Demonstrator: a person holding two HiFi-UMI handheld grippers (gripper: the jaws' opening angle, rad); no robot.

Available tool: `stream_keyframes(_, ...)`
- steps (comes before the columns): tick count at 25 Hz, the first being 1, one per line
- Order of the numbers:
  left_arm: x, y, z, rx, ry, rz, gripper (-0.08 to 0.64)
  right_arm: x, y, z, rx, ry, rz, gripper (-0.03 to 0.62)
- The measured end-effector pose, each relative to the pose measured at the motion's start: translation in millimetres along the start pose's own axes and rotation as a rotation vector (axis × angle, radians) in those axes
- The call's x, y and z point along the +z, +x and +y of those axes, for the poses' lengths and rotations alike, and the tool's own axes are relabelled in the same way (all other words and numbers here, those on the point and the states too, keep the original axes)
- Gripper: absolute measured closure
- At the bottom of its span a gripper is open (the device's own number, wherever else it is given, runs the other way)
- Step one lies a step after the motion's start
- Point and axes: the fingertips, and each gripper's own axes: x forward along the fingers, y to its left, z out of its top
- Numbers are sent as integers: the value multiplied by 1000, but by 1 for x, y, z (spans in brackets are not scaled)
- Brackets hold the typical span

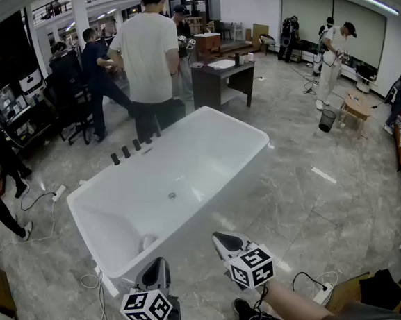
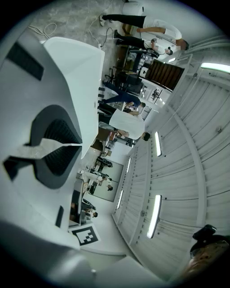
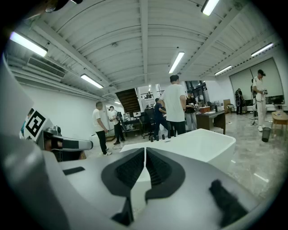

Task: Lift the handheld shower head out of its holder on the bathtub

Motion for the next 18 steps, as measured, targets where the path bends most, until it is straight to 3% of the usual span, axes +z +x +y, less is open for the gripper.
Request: stream_keyframes(18, -1, -18, -13, -28, 11, -14, 534, -8, -17, 17, -11, 7, 0, 561)
